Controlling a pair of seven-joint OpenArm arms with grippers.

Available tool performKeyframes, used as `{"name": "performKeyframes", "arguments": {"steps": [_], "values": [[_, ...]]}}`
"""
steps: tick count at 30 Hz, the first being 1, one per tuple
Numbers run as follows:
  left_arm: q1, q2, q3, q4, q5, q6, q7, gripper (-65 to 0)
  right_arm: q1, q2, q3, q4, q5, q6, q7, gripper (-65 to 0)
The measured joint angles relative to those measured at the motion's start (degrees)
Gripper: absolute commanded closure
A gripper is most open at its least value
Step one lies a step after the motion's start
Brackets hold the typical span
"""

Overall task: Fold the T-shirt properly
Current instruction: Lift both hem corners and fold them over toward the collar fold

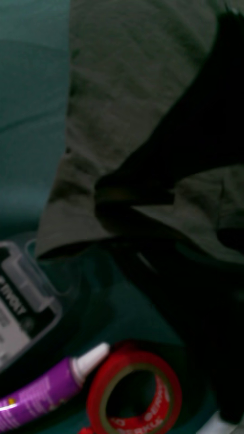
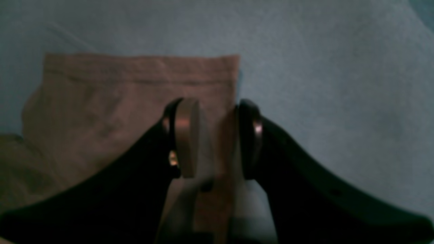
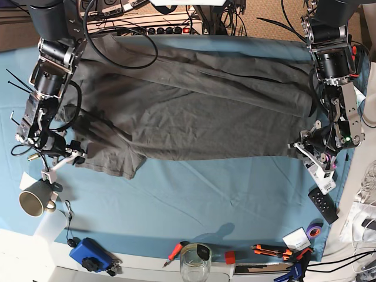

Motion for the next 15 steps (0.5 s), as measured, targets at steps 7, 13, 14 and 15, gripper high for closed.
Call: {"name": "performKeyframes", "arguments": {"steps": [7, 13, 14, 15], "values": [[0.02, 0.0, 0.0, -0.04, -0.37, 0.0, 0.17, -8.7, 0.28, -1.66, 0.02, 0.17, -2.12, -1.4, 1.22, -19.2], [0.04, 0.0, 0.0, -0.15, -0.39, 0.0, 0.22, 0.0, 0.26, -1.46, 0.07, 0.17, -2.45, -1.42, 0.96, 0.0], [0.04, 0.0, 0.0, -0.15, -0.39, -0.07, 0.24, 0.0, 0.26, -1.4, 0.07, 0.17, -2.43, -1.42, 0.87, 0.0], [0.04, 0.0, 0.0, -0.15, -0.39, -0.07, 0.24, 0.0, 0.26, -1.38, 0.07, 0.15, -2.43, -1.4, 0.87, 0.0]]}}
